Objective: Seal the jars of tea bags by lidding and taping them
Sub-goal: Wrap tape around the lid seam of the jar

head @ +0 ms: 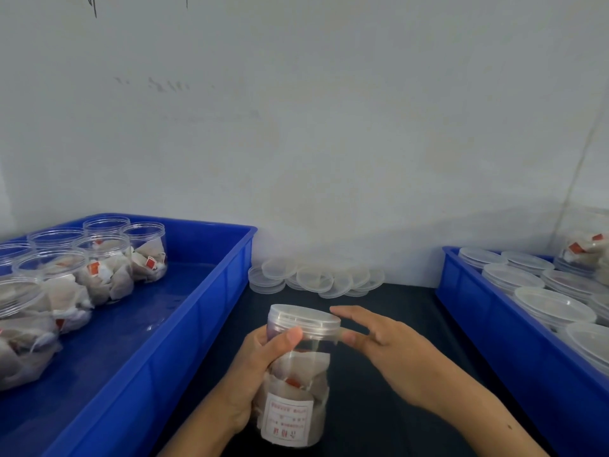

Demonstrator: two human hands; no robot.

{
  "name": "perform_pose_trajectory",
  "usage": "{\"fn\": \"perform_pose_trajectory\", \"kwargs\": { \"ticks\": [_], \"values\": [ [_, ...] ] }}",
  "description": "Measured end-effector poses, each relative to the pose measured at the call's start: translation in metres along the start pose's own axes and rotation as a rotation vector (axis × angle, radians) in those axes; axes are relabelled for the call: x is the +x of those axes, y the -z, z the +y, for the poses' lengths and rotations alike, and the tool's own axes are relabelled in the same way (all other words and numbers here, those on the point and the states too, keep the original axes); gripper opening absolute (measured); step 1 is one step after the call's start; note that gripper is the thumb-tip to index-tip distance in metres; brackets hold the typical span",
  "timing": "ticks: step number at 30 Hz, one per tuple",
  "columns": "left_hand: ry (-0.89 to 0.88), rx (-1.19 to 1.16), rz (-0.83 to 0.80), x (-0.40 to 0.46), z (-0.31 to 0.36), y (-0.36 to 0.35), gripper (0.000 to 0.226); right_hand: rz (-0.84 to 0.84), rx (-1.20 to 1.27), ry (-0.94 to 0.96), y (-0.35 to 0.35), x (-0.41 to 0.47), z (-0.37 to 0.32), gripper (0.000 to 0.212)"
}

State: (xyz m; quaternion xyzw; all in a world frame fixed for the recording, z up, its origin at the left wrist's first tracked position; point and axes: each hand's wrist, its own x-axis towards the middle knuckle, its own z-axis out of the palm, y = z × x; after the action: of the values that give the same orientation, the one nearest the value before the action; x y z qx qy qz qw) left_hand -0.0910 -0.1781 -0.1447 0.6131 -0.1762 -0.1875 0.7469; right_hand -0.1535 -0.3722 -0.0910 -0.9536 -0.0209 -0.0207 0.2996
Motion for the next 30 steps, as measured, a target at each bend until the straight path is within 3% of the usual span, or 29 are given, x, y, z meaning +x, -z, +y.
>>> {"fn": "perform_pose_trajectory", "kwargs": {
  "ticks": [3,8,11,14,17,20,22,25,27,30],
  "values": [
    [0.0,-0.007,-0.03,0.0,0.0,0.0,0.063,0.018,0.027,0.018,0.0,0.002,0.002,0.044],
    [-0.043,-0.024,-0.092,-0.002,0.0,0.0,0.099,0.066,0.018,0.068,-0.007,0.003,0.0,0.041],
    [-0.094,0.014,-0.076,-0.002,-0.003,0.001,0.101,0.096,0.022,0.082,-0.011,0.002,-0.004,0.039],
    [-0.189,0.121,0.051,-0.001,-0.004,-0.003,0.085,0.134,-0.013,0.07,-0.011,0.0,-0.006,0.038],
    [-0.44,0.323,0.359,0.001,-0.006,-0.006,0.054,0.17,-0.05,0.032,-0.011,-0.002,-0.008,0.038],
    [-0.508,0.604,0.54,-0.005,-0.004,-0.017,0.038,0.202,-0.095,0.003,-0.016,-0.006,-0.011,0.039],
    [-0.427,0.762,0.532,-0.004,-0.005,-0.028,0.052,0.229,-0.14,0.008,-0.023,-0.008,-0.015,0.041],
    [-0.3,0.849,0.609,0.0,-0.007,-0.035,0.102,0.242,-0.187,0.042,-0.032,-0.009,-0.019,0.044],
    [-0.263,0.805,0.63,0.002,-0.005,-0.031,0.106,0.213,-0.194,0.051,-0.035,-0.008,-0.021,0.047],
    [-0.264,0.758,0.6,0.002,-0.003,-0.022,0.095,0.141,-0.16,0.069,-0.032,-0.009,-0.022,0.05]
  ]
}}
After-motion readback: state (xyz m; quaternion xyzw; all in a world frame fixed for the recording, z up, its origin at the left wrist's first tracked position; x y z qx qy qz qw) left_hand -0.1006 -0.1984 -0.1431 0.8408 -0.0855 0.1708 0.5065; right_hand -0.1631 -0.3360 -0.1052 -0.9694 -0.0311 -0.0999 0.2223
